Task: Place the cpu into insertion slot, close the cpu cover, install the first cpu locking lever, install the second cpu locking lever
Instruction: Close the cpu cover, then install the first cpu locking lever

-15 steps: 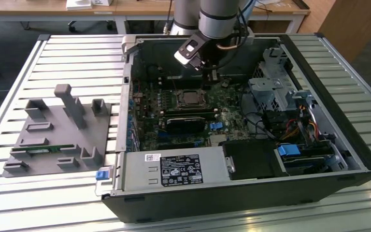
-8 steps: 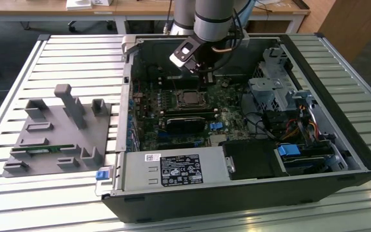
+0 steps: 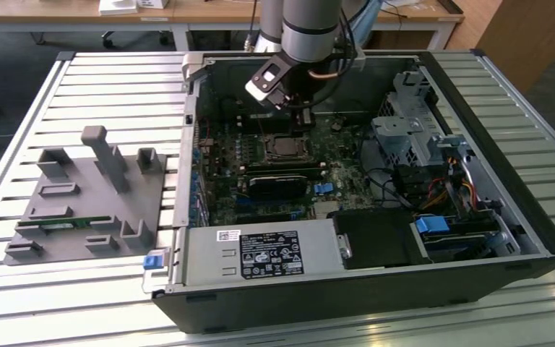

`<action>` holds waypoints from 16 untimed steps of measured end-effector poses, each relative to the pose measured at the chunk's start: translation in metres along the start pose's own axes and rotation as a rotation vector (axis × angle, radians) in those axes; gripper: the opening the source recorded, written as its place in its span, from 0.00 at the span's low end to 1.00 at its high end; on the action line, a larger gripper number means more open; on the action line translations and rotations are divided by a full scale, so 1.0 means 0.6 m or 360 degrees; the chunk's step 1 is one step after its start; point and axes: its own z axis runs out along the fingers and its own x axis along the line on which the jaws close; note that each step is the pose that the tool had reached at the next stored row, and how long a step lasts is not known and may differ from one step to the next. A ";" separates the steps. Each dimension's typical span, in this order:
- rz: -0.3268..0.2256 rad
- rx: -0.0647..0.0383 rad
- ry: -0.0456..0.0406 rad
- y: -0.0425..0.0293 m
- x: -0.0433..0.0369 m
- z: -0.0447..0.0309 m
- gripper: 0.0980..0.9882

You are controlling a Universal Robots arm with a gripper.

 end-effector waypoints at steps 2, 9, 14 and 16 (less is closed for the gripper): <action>0.0000 0.0000 0.0000 -0.008 0.000 0.000 0.01; 0.0000 0.0000 0.0000 -0.031 0.001 0.001 0.01; 0.0000 0.0000 -0.0001 -0.038 0.001 0.000 0.01; 0.0000 0.0000 0.0000 -0.038 0.001 -0.003 0.01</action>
